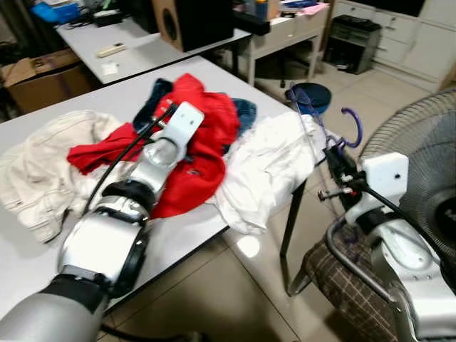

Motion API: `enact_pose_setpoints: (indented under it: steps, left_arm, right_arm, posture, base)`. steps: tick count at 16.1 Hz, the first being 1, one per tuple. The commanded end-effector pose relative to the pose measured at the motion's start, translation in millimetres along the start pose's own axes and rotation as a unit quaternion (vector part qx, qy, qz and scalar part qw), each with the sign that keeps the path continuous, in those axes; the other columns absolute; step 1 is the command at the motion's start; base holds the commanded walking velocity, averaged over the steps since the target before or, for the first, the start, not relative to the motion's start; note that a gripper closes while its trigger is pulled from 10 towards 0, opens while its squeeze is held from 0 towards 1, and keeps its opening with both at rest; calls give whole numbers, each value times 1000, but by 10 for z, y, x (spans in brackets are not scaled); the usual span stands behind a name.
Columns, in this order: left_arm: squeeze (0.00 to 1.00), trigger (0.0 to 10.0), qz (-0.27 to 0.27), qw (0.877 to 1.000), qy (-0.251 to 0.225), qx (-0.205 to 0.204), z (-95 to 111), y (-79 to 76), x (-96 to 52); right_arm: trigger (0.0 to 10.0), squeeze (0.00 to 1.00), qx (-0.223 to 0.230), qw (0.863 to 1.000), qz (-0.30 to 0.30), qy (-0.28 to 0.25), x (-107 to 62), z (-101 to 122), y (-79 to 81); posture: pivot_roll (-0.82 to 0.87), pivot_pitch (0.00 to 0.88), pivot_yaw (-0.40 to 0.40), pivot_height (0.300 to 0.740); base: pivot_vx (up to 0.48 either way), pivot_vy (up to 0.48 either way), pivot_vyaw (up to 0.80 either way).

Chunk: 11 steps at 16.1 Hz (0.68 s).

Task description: Hang hanger

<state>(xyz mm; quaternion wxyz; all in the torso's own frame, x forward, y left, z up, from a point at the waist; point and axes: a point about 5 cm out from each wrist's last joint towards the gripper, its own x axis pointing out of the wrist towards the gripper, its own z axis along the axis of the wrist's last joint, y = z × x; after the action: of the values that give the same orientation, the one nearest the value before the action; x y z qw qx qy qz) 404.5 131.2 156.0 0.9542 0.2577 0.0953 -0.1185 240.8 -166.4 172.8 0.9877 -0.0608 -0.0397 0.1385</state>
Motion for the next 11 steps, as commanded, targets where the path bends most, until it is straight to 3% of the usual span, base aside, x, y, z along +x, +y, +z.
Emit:
enact_pose_setpoints:
  steps: [1,2,4,6,7,8,10,11]
  left_arm:
    - [0,0,-18,999,-29,-8,187,3,22]
    - [0,0,-36,998,-59,-13,371,-72,42]
    - [0,0,-18,993,-116,-11,756,-102,54]
    - [0,0,-32,992,-119,-2,835,-184,60]
    - [0,4627,-42,993,-108,13,805,-235,65]
    - [0,10000,-77,993,-87,26,707,-324,69]
    - [0,10000,-116,991,-67,21,596,-398,65]
    - [1000,10000,-149,987,-46,21,491,-427,55]
  right_arm:
    - [10000,0,12,1000,21,-7,-40,52,16]
    - [10000,0,11,999,49,0,-99,42,52]
    - [10000,0,34,994,103,3,-192,50,163]
    - [10000,0,45,991,125,10,-249,38,219]
    - [10000,0,48,990,131,18,-279,16,232]
    - [10000,0,51,989,138,32,-333,-16,246]
    - [10000,0,54,987,145,47,-389,-49,260]
    - [10000,0,58,985,151,58,-422,-69,283]
  posture:
    - [-99,0,114,740]
    - [-98,0,113,740]
    - [-104,0,116,740]
    - [-114,0,123,740]
    - [-118,0,127,740]
    - [-133,0,141,740]
    - [-142,0,151,740]
    - [-141,0,151,740]
  base:
    - [0,0,0]
    - [0,0,0]
    - [0,0,0]
    - [0,0,0]
    - [0,0,0]
    - [0,0,0]
    - [0,0,0]
    - [0,0,0]
